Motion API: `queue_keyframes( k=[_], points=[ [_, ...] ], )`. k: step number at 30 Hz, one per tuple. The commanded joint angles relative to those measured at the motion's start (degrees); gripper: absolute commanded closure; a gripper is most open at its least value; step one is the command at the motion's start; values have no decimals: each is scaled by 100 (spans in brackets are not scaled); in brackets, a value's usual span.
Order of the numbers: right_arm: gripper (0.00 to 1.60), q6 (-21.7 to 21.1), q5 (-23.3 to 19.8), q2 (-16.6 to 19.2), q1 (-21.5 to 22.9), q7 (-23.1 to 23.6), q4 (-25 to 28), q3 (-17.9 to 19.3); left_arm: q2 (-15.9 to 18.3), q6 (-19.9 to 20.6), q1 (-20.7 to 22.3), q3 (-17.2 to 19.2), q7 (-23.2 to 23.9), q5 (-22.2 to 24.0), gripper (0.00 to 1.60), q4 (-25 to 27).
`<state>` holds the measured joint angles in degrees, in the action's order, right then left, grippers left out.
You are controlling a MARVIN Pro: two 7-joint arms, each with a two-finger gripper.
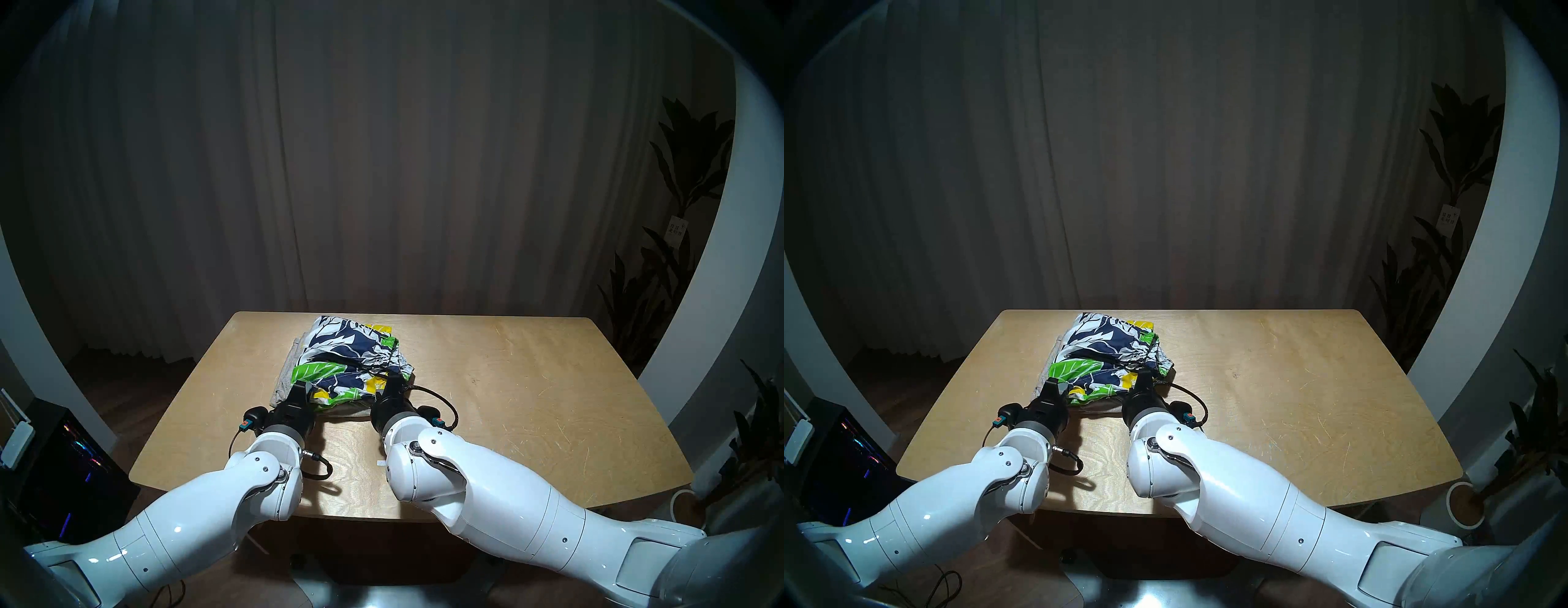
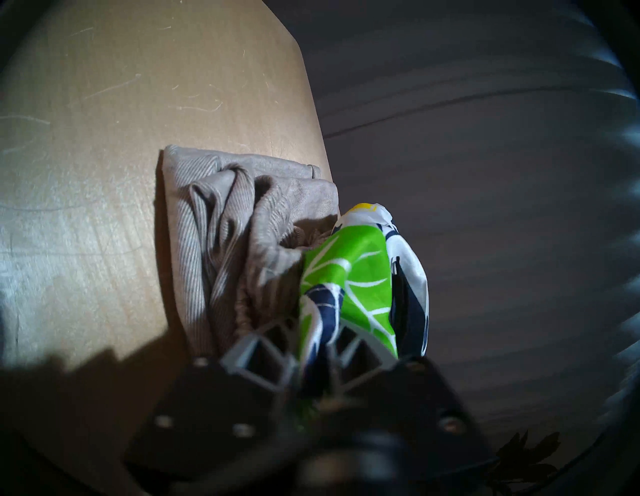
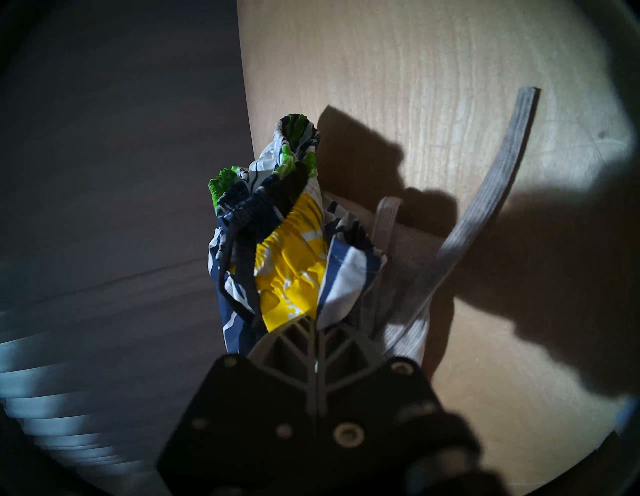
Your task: Fold pants twice and stack them
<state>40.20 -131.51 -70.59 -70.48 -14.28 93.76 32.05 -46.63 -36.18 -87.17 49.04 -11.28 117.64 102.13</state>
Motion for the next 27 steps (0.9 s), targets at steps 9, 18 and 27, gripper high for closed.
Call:
queue_keyframes(
  k=[9,18,27],
  points=[
    [0,-220,-211,-47,45,-13,332,28,253,-465,-43,230,-281,-125,0,512],
    [0,-22,-303,239,-217,-350,897,-194,862,-919,-506,388,-850,-137,0,1281],
    [0,-63,-245,494,-325,-353,1573,-450,1468,-1575,-1074,711,-462,-458,0,2064]
  ],
)
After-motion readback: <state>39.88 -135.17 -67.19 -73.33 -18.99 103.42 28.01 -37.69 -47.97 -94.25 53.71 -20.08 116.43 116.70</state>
